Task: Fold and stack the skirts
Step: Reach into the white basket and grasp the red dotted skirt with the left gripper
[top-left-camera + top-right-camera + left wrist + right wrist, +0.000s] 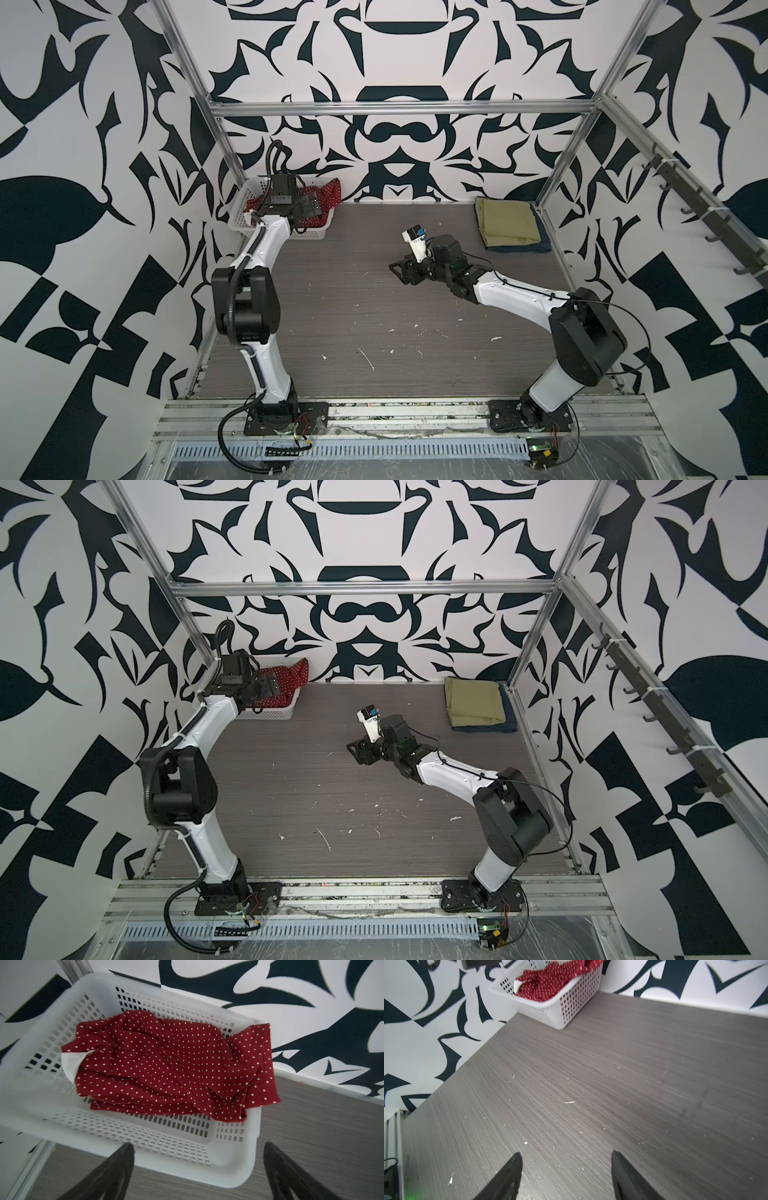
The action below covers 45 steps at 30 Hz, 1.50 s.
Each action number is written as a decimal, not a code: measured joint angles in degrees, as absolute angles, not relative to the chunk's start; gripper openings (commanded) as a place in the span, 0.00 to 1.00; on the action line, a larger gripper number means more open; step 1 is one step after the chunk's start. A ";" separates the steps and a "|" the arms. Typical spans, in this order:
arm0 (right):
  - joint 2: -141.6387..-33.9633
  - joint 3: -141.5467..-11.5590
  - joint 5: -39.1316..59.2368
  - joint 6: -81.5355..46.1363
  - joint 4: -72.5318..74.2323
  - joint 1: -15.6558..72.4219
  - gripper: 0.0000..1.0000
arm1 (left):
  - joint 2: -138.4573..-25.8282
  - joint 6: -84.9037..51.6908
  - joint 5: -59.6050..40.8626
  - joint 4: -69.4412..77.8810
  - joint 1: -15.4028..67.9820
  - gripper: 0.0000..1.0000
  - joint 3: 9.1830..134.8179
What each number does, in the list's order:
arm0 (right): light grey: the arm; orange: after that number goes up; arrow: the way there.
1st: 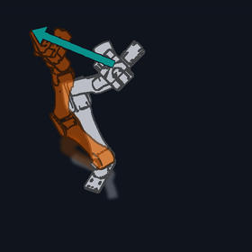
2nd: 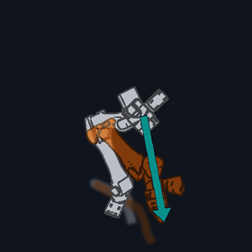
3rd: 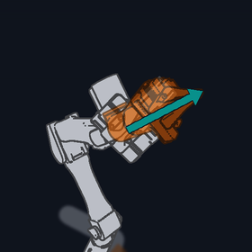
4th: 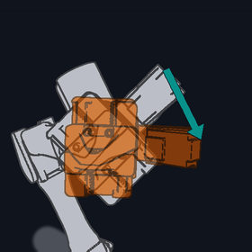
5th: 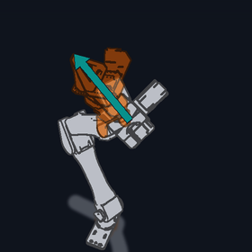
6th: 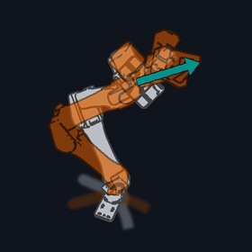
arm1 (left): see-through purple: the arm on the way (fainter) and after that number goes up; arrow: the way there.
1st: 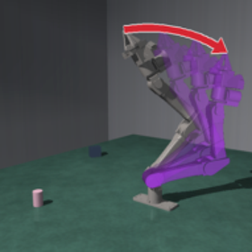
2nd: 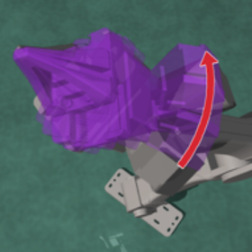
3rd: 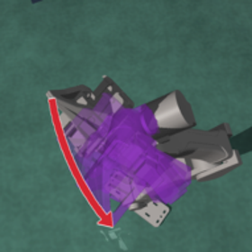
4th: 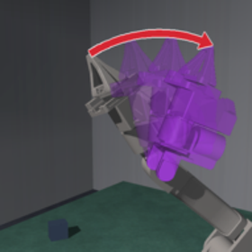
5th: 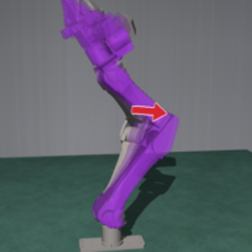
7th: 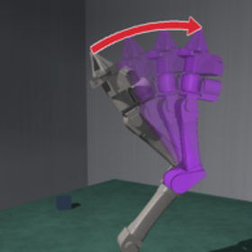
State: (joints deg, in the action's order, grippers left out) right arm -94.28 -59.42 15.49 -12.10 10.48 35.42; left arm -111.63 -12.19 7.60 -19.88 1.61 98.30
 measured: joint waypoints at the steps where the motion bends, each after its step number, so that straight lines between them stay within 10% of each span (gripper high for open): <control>1: -94.37 -59.42 15.49 -12.08 10.02 35.38 0.71 | -114.04 -11.38 6.76 -21.32 1.63 1.00 101.38; 25: -88.38 -56.18 14.98 -11.64 5.85 35.29 0.72 | -145.86 -3.31 -2.81 -30.00 4.89 0.98 138.30; 33: -86.17 -55.46 14.96 -10.02 3.46 35.29 0.72 | -147.63 -1.78 -2.94 -29.32 4.82 0.39 138.96; 38: -86.17 -56.38 14.90 -8.86 1.50 35.29 0.72 | -147.26 -2.90 -2.35 -28.42 5.19 0.27 138.58; 43: -86.35 -56.42 15.07 -9.17 1.56 35.29 0.72 | -146.54 -2.94 -1.98 -28.53 5.26 0.29 138.37; 45: -86.35 -56.42 15.16 -9.34 1.58 35.29 0.72 | -146.43 -2.87 -2.02 -28.58 5.26 0.49 138.37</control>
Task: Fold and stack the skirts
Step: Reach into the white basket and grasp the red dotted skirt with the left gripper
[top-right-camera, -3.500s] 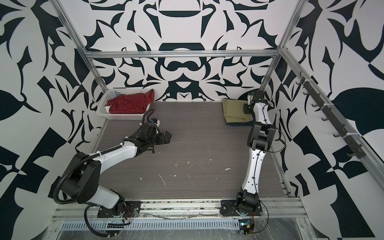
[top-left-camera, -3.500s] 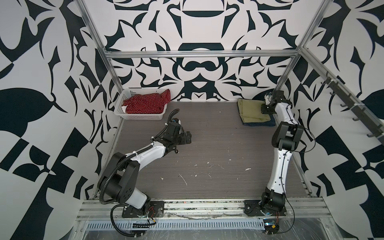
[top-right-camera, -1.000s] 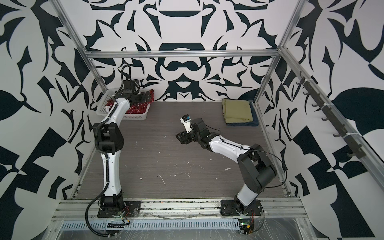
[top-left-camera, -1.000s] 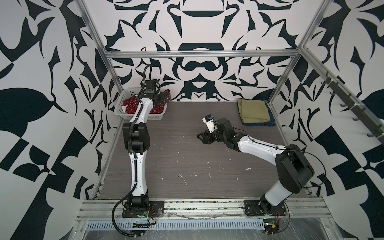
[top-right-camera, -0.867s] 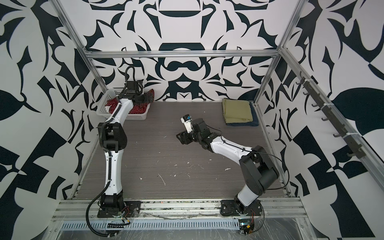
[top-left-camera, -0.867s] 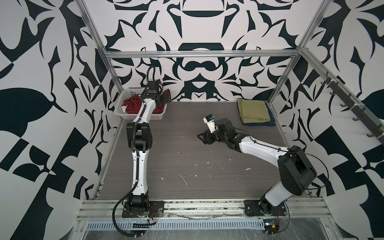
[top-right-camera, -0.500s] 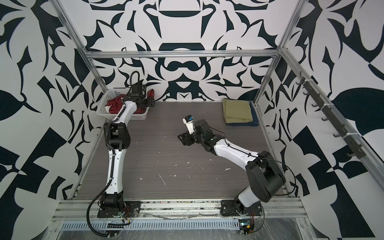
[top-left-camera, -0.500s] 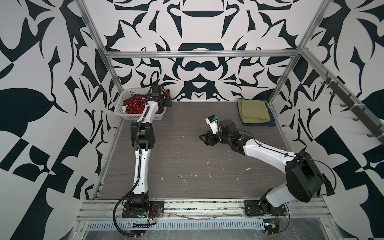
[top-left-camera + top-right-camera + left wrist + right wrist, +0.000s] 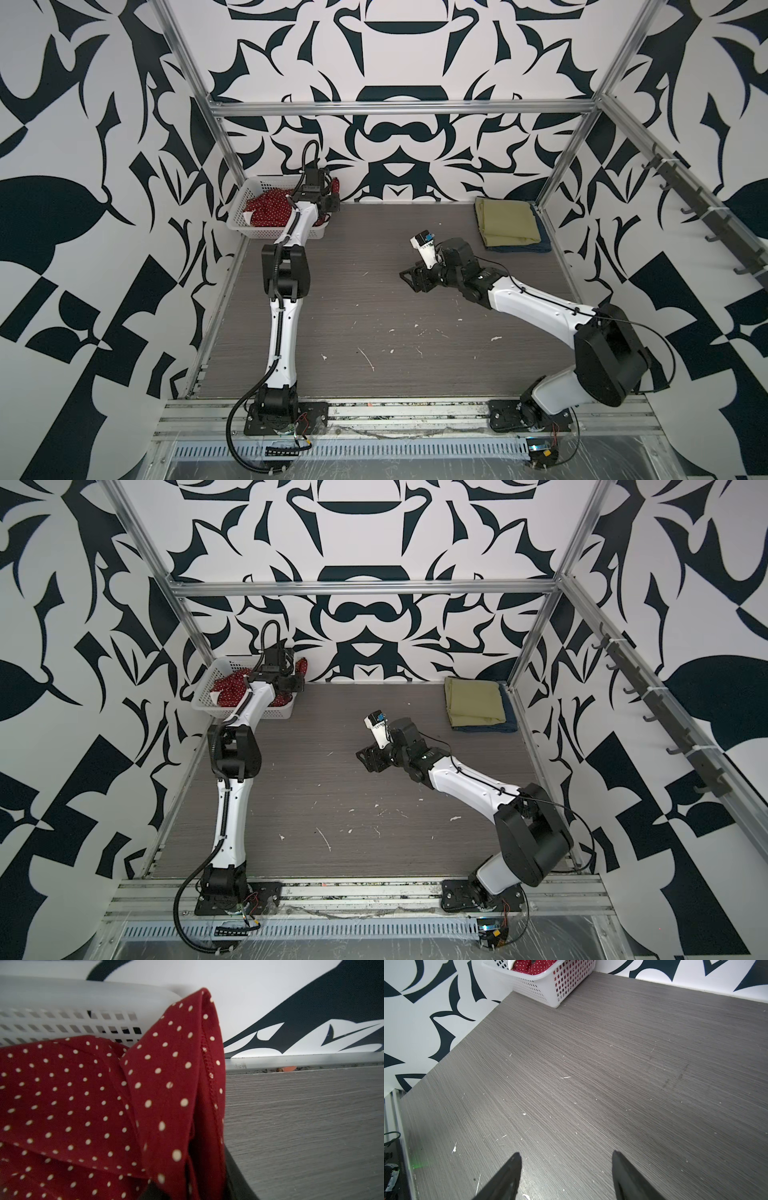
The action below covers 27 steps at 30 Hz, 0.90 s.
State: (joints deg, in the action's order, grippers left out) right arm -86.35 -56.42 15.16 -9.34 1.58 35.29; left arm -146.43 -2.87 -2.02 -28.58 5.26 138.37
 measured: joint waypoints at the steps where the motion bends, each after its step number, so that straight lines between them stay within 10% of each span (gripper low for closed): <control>1: -86.35 -56.42 15.22 -9.39 1.67 35.29 0.72 | -146.43 -2.72 -2.22 -28.49 5.19 0.63 138.37; 3: -86.35 -56.42 15.25 -9.39 1.69 35.29 0.72 | -146.32 -3.03 -2.85 -27.75 4.89 0.58 138.37; 5: -86.35 -56.42 15.25 -9.34 1.65 35.29 0.72 | -146.12 -2.70 -3.09 -27.07 4.54 0.77 138.37; 7: -86.35 -56.42 15.22 -9.30 1.48 35.29 0.72 | -145.84 -3.16 -3.27 -26.48 4.23 0.37 138.39; 8: -86.35 -56.42 15.20 -9.28 1.43 35.29 0.72 | -145.73 -3.05 -3.53 -26.30 4.12 0.32 138.39; 16: -86.35 -56.42 15.16 -9.30 1.43 35.29 0.72 | -145.64 -3.60 -4.93 -25.69 4.01 0.18 138.96; 20: -86.35 -56.42 15.16 -9.32 1.39 35.29 0.72 | -145.64 -3.29 -4.62 -25.54 3.75 0.41 138.96; 27: -86.35 -56.42 15.16 -9.39 1.02 35.29 0.72 | -145.36 -4.38 -3.97 -25.17 3.57 0.01 138.96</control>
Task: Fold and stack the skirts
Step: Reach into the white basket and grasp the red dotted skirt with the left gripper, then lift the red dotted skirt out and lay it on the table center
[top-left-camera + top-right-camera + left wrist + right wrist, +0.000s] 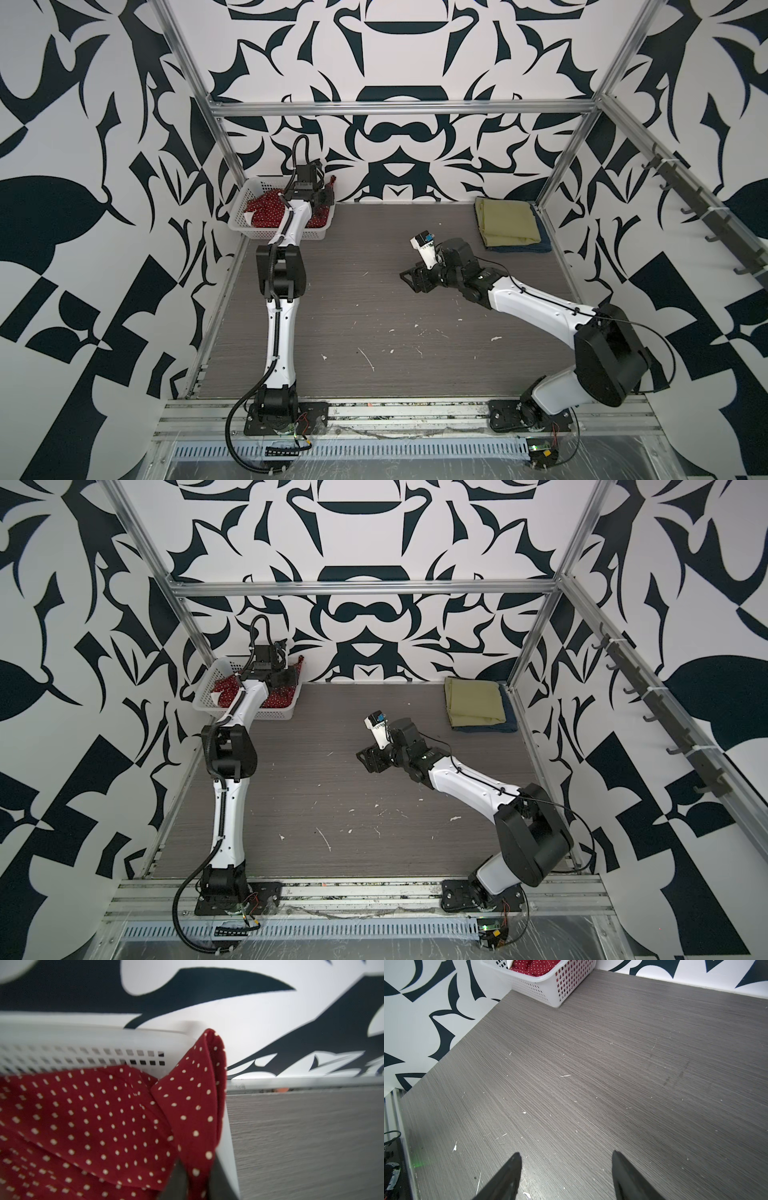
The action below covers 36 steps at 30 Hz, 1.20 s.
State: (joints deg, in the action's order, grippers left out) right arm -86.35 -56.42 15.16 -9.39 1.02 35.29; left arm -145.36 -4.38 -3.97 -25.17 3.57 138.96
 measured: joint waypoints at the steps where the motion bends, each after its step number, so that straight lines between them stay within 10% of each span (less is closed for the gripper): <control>1: -86.35 -56.42 15.16 -9.45 1.02 35.29 0.72 | -145.21 -4.38 -3.75 -25.17 3.49 0.00 138.96; 36: -67.81 -53.71 5.87 -7.31 -2.17 34.48 0.74 | -94.80 -6.94 -10.59 -16.86 13.61 0.00 126.23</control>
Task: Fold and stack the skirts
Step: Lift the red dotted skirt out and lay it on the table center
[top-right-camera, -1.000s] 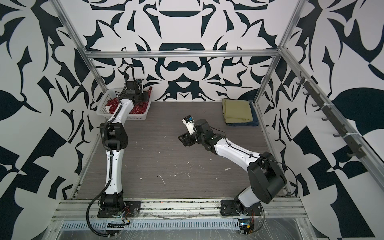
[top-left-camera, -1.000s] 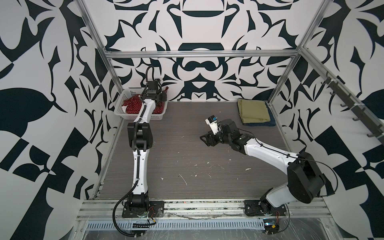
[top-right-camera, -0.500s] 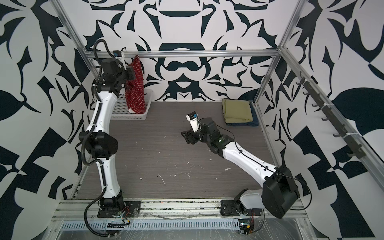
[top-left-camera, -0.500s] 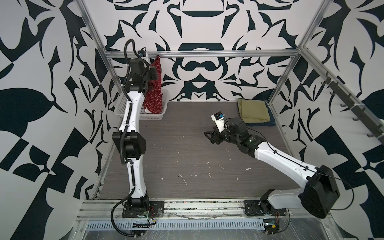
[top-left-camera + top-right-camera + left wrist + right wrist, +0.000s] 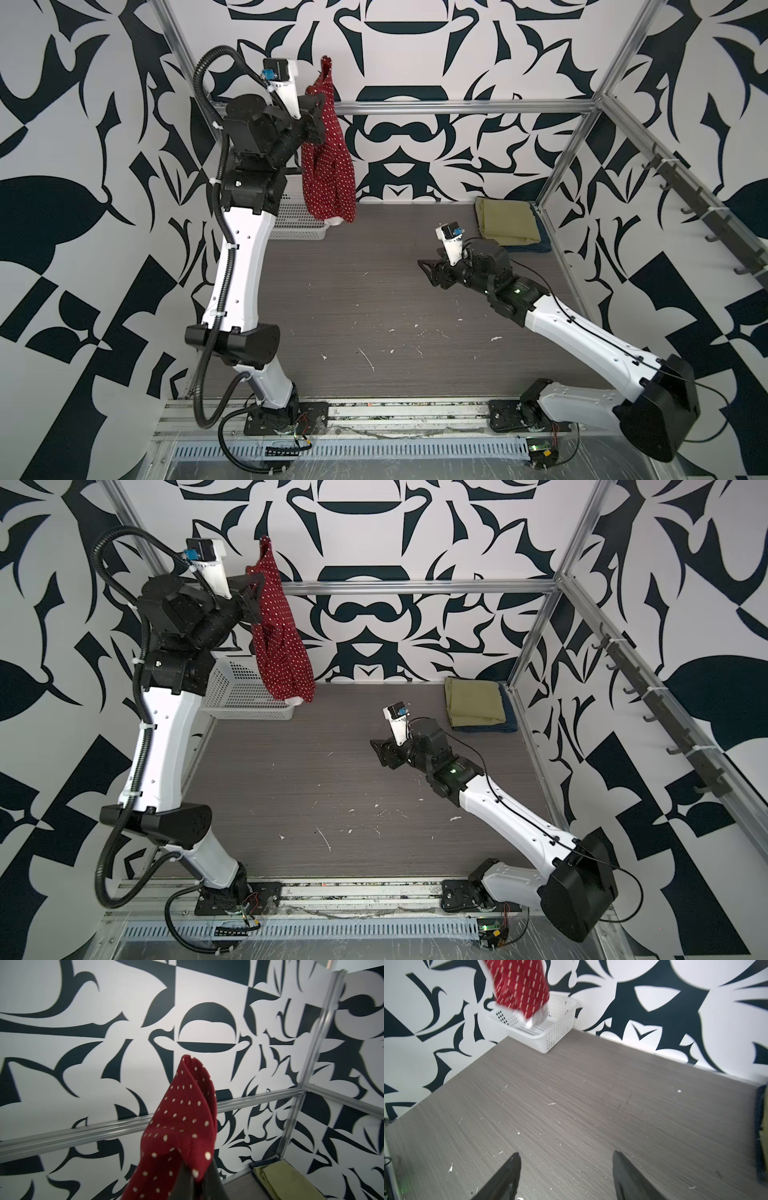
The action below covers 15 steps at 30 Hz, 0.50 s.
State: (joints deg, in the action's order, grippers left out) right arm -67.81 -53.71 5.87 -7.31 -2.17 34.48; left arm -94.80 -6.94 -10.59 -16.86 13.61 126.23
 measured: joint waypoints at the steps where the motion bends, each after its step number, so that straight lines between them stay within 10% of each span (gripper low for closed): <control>1: -67.29 -53.71 5.78 -7.33 -2.22 34.11 0.74 | -92.79 -6.94 -10.37 -16.53 15.03 0.00 123.26; 15: -69.14 -51.96 14.90 -10.20 1.54 28.40 0.75 | -82.96 -14.68 -4.08 -7.88 29.87 0.00 83.79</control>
State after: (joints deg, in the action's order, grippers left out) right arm -69.14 -51.96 14.90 -10.20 1.54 28.40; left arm -82.96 -14.68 -4.08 -7.88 29.87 83.79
